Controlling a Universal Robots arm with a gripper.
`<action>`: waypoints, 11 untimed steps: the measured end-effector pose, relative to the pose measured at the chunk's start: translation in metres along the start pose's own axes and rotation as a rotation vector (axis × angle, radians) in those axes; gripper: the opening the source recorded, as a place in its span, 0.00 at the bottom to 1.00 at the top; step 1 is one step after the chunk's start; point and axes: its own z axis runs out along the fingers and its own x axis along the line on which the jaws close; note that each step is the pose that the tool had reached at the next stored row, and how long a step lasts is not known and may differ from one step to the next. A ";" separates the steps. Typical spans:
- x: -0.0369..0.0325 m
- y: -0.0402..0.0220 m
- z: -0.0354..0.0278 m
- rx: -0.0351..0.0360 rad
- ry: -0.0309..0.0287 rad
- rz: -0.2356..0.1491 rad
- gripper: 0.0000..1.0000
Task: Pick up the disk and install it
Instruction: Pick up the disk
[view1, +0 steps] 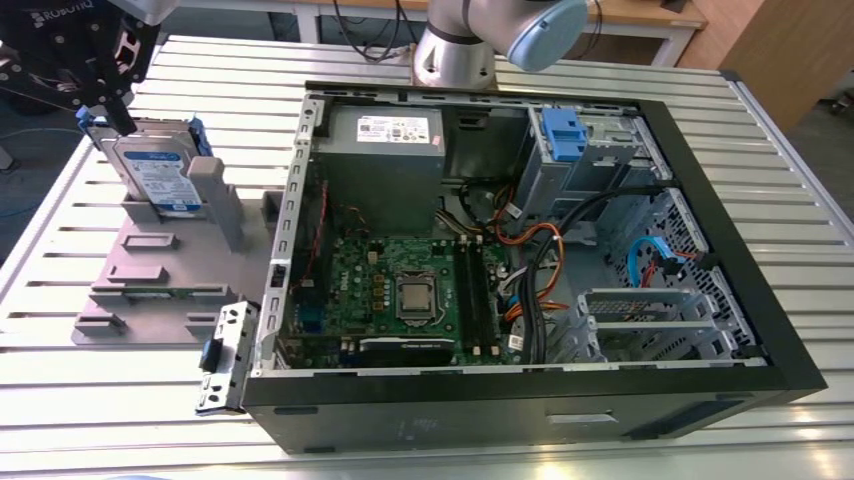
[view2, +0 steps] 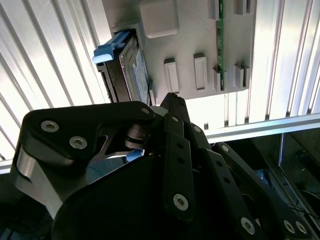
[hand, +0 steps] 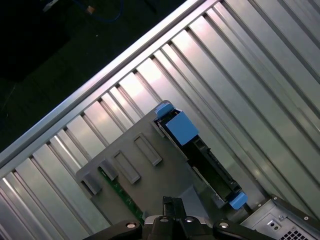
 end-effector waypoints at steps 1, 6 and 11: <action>0.0000 0.0000 0.0000 0.0000 0.0001 -0.001 0.11; 0.0000 0.0000 0.0000 0.0000 0.0001 -0.004 0.11; 0.0000 0.0000 0.0000 0.0001 0.0001 -0.007 0.11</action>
